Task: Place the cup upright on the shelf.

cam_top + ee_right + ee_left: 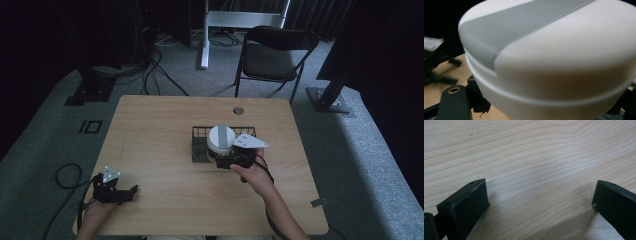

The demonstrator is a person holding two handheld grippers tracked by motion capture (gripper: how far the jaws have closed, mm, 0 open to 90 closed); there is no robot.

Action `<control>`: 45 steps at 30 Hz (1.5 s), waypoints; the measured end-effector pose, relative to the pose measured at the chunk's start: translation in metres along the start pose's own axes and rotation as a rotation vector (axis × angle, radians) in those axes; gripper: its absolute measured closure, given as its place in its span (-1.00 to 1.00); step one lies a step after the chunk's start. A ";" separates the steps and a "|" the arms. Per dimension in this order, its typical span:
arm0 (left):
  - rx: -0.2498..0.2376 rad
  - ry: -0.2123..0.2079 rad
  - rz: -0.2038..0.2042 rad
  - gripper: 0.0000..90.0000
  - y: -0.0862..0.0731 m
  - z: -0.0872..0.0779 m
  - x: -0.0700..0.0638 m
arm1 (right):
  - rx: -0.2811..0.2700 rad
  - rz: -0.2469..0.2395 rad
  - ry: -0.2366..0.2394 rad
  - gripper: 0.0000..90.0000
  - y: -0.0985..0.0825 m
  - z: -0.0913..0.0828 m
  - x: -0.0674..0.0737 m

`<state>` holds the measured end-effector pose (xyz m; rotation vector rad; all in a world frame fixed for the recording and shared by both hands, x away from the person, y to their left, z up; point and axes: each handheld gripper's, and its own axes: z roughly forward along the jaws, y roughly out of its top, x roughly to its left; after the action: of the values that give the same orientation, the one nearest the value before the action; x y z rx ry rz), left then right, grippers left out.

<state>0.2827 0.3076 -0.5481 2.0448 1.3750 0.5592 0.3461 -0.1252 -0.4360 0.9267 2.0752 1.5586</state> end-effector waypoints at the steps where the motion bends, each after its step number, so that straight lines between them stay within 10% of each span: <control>1: 0.000 0.000 0.000 -0.99 0.000 0.000 0.000 | -0.004 0.007 -0.019 -0.60 0.005 0.001 -0.003; 18: 0.001 0.000 0.000 -0.99 0.000 0.000 0.000 | -0.010 0.085 -0.328 -0.60 0.023 0.019 -0.035; 45: 0.001 0.000 0.000 -0.99 0.000 0.000 0.000 | 0.112 0.169 -0.423 -0.60 -0.005 0.059 -0.033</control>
<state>0.2826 0.3076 -0.5480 2.0454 1.3755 0.5582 0.4065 -0.1085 -0.4621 1.3697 1.8317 1.1970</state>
